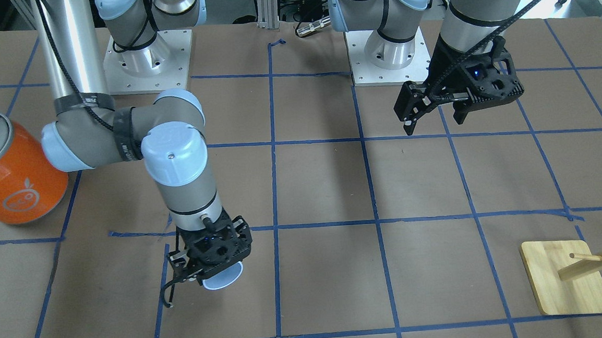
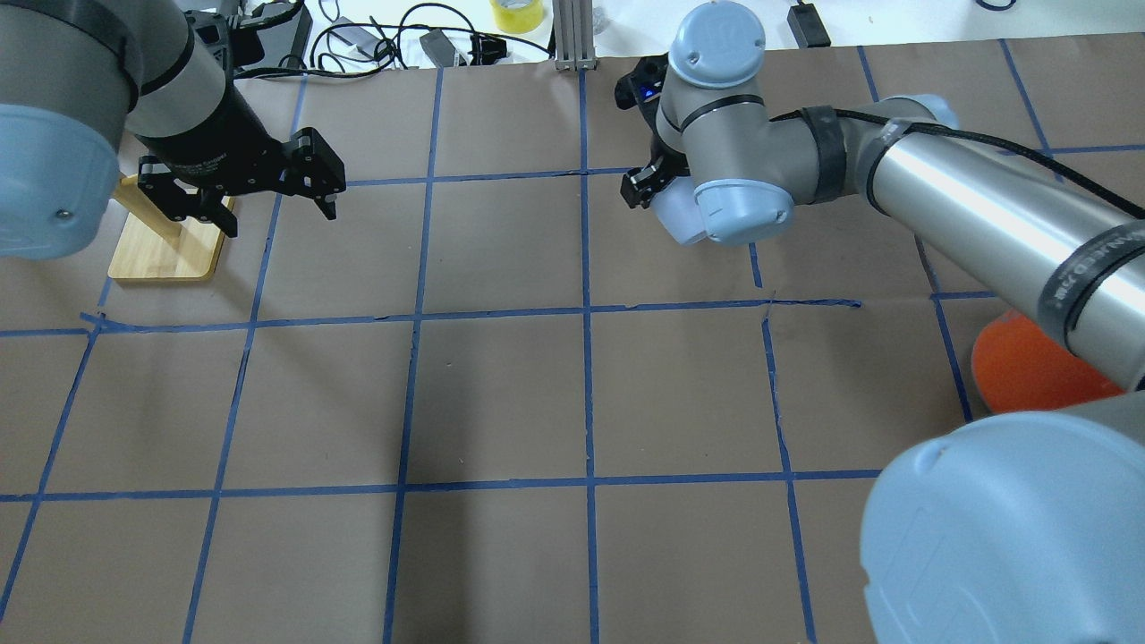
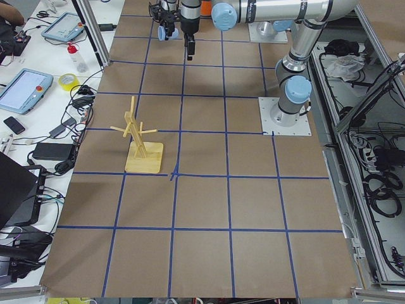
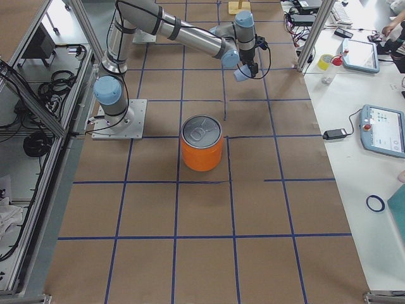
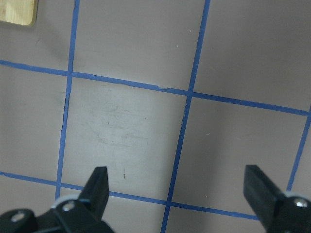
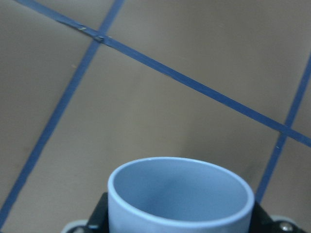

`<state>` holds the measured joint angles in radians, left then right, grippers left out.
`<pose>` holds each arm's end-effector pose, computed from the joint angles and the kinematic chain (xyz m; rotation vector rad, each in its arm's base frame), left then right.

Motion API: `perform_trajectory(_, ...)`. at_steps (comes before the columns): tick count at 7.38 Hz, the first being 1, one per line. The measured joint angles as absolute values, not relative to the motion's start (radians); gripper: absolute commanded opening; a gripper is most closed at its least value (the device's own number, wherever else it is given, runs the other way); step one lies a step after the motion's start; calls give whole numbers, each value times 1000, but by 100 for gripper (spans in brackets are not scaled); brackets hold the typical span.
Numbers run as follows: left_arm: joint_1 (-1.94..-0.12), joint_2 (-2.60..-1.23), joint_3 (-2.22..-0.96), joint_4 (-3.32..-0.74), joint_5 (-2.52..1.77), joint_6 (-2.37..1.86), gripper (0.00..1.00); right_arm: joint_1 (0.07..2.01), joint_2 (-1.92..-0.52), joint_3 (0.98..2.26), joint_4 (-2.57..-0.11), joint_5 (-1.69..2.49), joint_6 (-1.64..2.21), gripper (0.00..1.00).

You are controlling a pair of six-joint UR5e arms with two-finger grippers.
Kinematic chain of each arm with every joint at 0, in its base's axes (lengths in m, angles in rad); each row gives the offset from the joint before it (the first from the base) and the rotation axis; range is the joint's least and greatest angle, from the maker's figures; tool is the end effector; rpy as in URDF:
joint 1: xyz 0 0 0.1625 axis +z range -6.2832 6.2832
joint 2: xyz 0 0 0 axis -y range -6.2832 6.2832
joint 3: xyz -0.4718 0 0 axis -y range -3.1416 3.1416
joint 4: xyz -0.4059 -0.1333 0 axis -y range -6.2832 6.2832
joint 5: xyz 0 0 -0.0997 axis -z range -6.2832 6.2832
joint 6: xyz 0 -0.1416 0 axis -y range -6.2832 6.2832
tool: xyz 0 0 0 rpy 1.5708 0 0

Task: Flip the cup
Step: 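Carry the white cup with the right gripper toward the table center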

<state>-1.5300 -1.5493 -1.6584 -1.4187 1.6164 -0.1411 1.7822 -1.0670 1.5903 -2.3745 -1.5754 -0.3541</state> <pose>-0.1061 -0.5111 0.4750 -0.2843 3.0843 -0.1366 0.2796 -0.6706 0.2644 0.8602 -2.9645 0.4340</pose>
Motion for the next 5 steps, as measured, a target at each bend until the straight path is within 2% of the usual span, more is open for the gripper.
perform_trajectory(5, -1519, -1548, -1651, -1398, 1673, -141, 100, 1967, -981, 1598, -2510, -1489, -724, 16)
